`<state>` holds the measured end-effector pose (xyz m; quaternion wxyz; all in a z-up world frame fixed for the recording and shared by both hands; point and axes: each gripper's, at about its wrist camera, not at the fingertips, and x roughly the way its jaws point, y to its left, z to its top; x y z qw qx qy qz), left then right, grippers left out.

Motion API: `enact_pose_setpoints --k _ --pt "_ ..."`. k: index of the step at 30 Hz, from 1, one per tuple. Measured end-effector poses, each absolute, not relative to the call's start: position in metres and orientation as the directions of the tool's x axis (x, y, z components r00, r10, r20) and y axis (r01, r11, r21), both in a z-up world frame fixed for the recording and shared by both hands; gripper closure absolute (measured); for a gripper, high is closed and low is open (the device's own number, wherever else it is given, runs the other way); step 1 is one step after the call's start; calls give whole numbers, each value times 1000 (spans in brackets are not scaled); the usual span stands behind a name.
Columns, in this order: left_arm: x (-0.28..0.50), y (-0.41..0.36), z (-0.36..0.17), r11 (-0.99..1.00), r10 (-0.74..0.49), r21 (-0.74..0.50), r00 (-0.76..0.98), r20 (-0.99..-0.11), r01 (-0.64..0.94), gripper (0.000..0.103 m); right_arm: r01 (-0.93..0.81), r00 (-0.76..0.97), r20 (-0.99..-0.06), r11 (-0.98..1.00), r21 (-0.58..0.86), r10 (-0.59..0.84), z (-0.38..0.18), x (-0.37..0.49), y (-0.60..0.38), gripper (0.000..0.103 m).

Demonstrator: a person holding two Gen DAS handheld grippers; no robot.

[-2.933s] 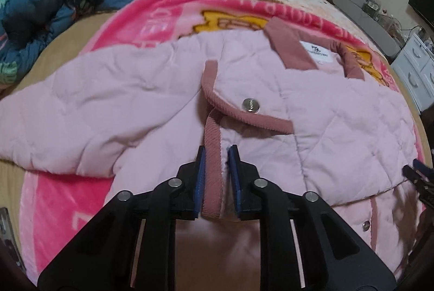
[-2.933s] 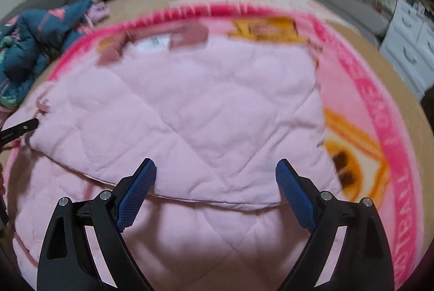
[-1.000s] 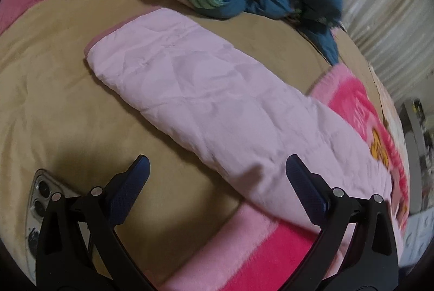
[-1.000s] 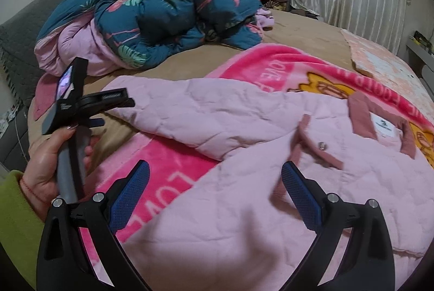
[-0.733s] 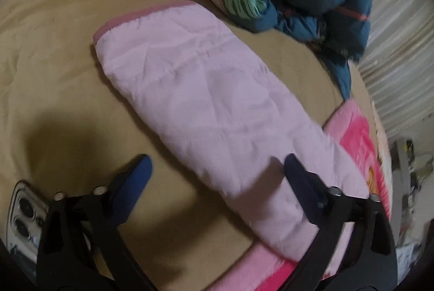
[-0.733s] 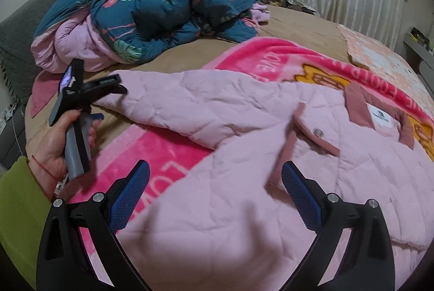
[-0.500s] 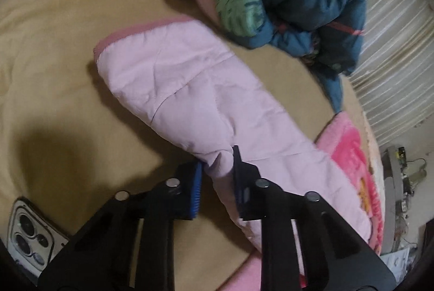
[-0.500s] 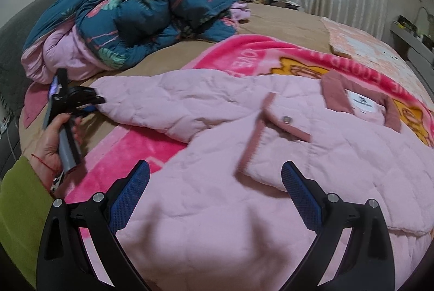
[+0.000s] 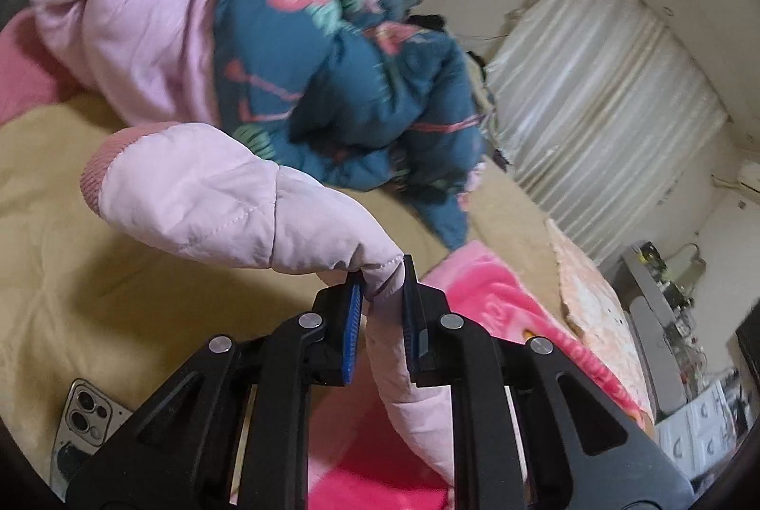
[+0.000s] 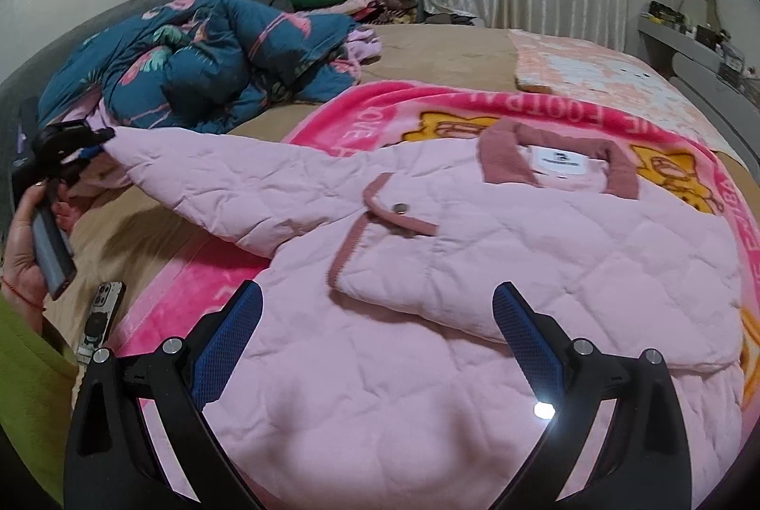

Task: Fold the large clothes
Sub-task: 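Lift the sleeve with the left tool and fold it across the jacket front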

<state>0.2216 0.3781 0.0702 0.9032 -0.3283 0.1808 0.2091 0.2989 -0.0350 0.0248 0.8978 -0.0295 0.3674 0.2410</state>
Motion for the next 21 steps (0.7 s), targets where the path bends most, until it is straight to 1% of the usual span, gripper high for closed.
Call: enact_pose_setpoints --k 5,9,21 --pt "218 343 99 748 239 -495 875 -421 -443 95 -426 647 -655 897 113 390 38 294 -63 6" --pt "221 314 119 786 222 -466 890 -399 -405 95 -396 674 -630 909 133 386 51 290 -90 6" --pt "241 212 167 891 124 -367 921 -369 -267 95 -327 720 -571 918 223 395 71 272 -165 6"
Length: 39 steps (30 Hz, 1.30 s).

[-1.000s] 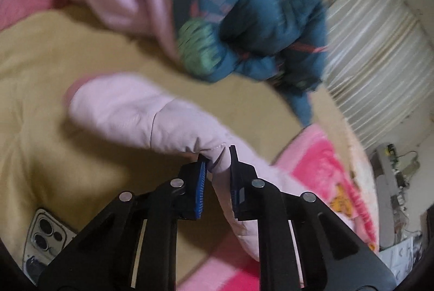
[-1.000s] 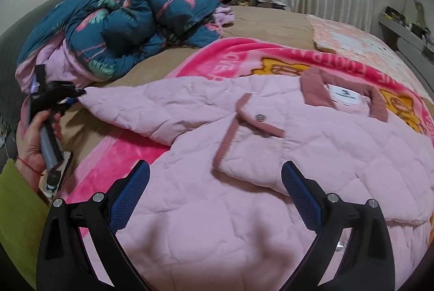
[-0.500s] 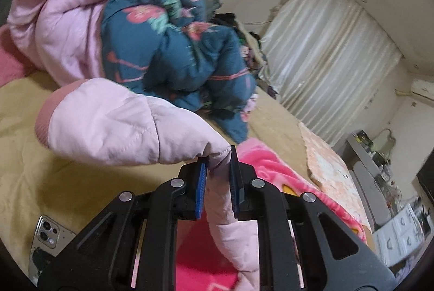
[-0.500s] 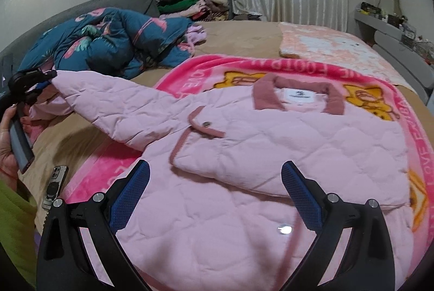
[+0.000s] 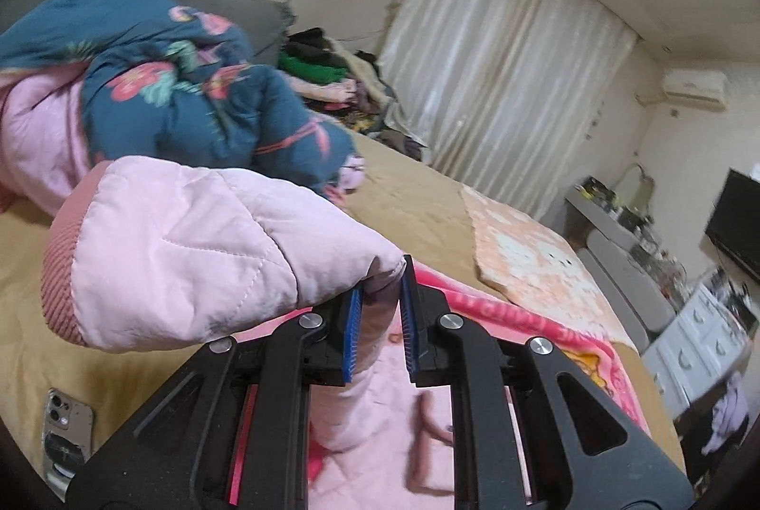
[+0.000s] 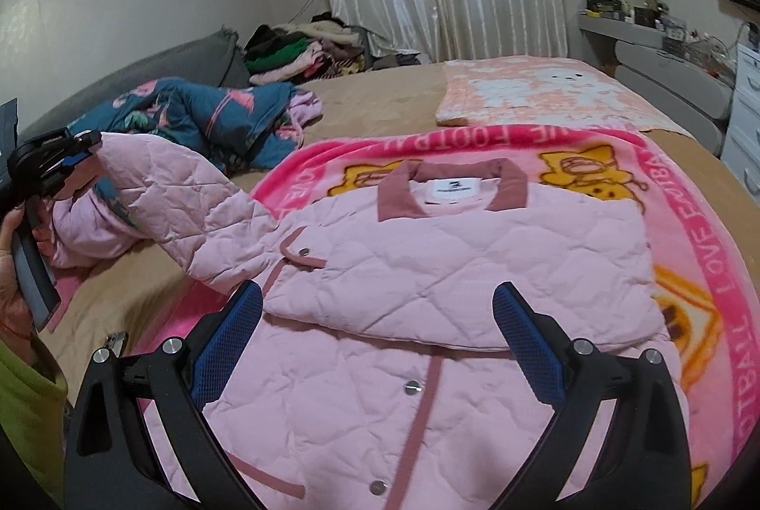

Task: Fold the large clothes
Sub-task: 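Lift the sleeve with the left tool and fold it across the jacket front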

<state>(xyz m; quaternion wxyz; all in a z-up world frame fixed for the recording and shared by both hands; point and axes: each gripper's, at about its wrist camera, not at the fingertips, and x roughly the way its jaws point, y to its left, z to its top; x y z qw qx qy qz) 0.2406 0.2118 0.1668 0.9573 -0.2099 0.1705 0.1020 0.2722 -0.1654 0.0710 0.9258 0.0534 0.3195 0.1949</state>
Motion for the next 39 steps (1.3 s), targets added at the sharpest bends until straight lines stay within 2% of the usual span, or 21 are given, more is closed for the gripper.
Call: enact_pose_setpoints --k 10,16,22,28,36,39 --pt "262 122 175 949 -42 -303 917 -396 -88 95 -261 755 -535 923 284 379 76 255 -226 6" --pt "284 42 153 977 -175 -192 862 -475 93 95 -182 777 -529 927 328 340 70 249 -269 6" --pt "299 -39 93 954 -283 -99 742 -608 283 95 -89 791 -539 925 369 291 58 245 -313 6" --pt "302 -79 30 934 -280 -50 642 -714 353 95 -10 800 -548 918 396 245 49 243 -344 6" --pt "304 -102 -10 923 -252 -14 576 -777 386 93 64 799 -568 910 410 199 37 244 -369 6" --pt "305 -103 -17 922 -253 -18 566 -785 387 84 72 798 -572 910 408 193 36 245 -371 6"
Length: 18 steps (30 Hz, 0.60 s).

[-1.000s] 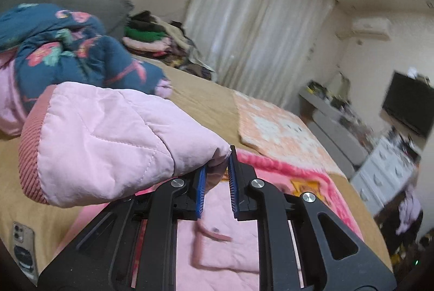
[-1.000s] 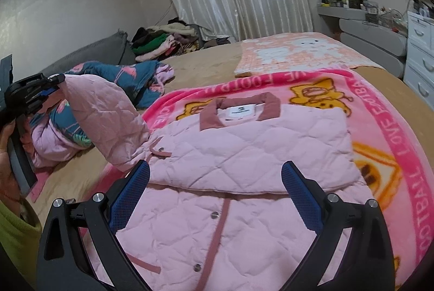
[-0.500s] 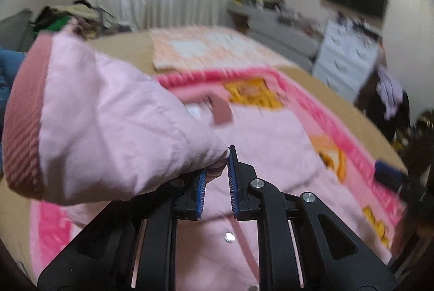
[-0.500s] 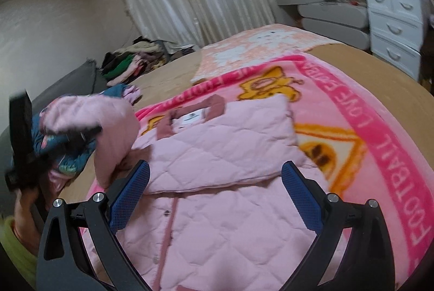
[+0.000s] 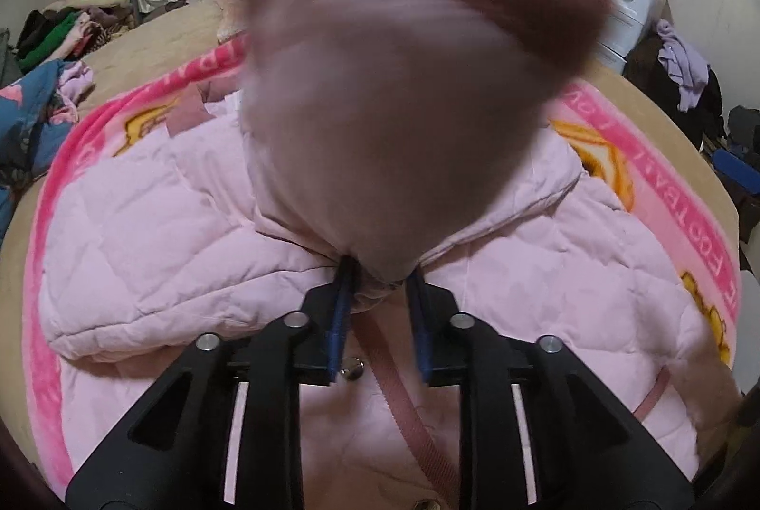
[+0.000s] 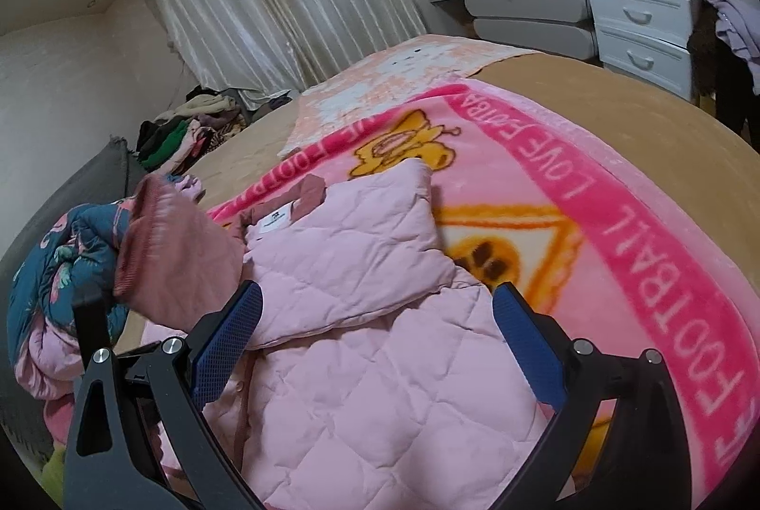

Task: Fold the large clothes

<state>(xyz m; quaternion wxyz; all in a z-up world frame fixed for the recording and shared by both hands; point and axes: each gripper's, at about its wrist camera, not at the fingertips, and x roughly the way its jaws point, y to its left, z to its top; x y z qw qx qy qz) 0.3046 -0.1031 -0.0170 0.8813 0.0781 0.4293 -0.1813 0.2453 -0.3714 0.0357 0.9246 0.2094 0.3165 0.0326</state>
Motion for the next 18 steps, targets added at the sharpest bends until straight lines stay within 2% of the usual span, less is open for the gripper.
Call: enact_pose_setpoints --k 2,4,11,18 --pt "303 -105 -18 916 -274 -36 555 -785 401 65 73 795 -575 911 405 192 35 247 -371 6" --pt "300 -109 -18 908 -283 -33 551 -785 418 53 69 791 -580 912 403 196 34 250 -368 6" --pt "279 -90 -1 895 -285 2 577 -766 446 32 32 738 -612 891 453 284 24 274 -350 6" --pt "299 -9 25 971 -159 1 650 -743 239 20 7 650 -671 879 476 358 -13 312 -295 8"
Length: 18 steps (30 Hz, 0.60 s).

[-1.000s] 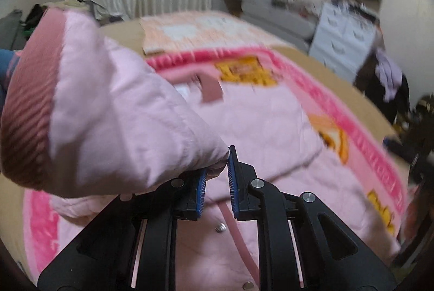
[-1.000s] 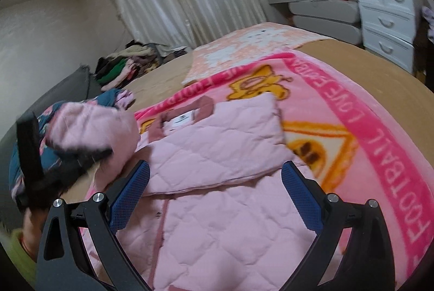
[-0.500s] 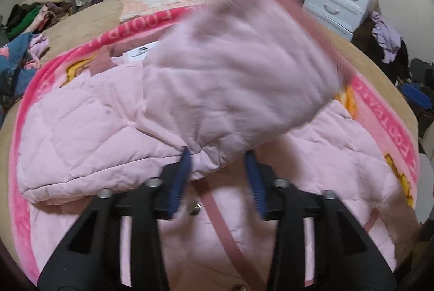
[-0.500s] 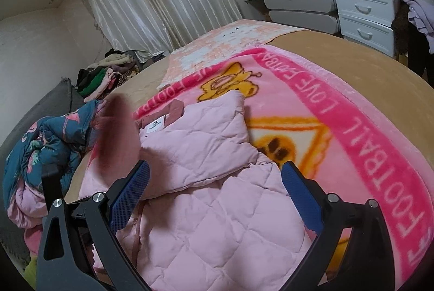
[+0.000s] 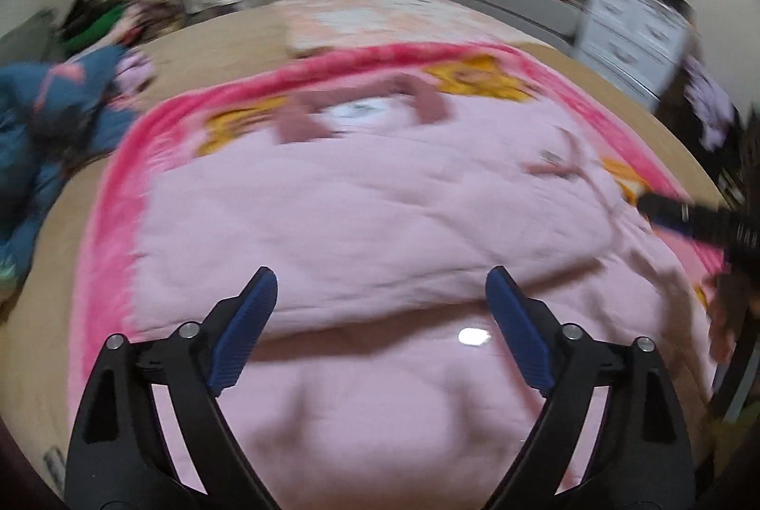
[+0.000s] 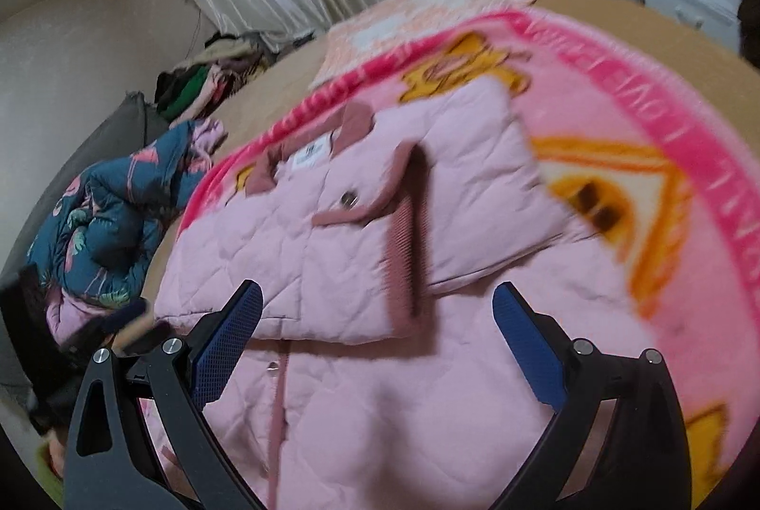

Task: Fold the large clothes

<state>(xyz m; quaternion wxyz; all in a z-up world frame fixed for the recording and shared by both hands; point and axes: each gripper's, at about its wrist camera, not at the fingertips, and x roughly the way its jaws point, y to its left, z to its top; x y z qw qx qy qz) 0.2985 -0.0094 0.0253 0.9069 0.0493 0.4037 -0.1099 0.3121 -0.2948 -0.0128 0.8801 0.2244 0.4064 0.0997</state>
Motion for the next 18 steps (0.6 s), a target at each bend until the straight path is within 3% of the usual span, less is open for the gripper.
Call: enact_pose_setpoints --k 3,4,5,7,8,15,18 --pt "306 28 33 988 -123 -26 668 -734 154 16 66 622 -695 861 505 360 -31 325 -288 20" --pt "307 39 35 991 -112 -35 674 -730 127 15 90 613 -704 853 515 360 -37 330 -288 28" --pt "307 46 37 993 -105 -41 678 -727 109 15 100 604 -708 847 522 366 -42 333 -288 47" --pt "308 61 40 996 -91 -52 685 -723 78 15 78 594 -705 844 531 389 -46 337 -287 74" --pt "309 68 41 996 -84 -60 690 -719 59 15 56 601 -696 848 527 393 -42 337 -284 82" --pt "324 97 42 991 -66 -130 697 -714 -39 15 -200 766 -540 928 314 348 51 354 -267 88" --pt "334 92 38 990 -65 -131 688 -723 -45 15 -203 766 -562 947 247 311 52 374 -268 88"
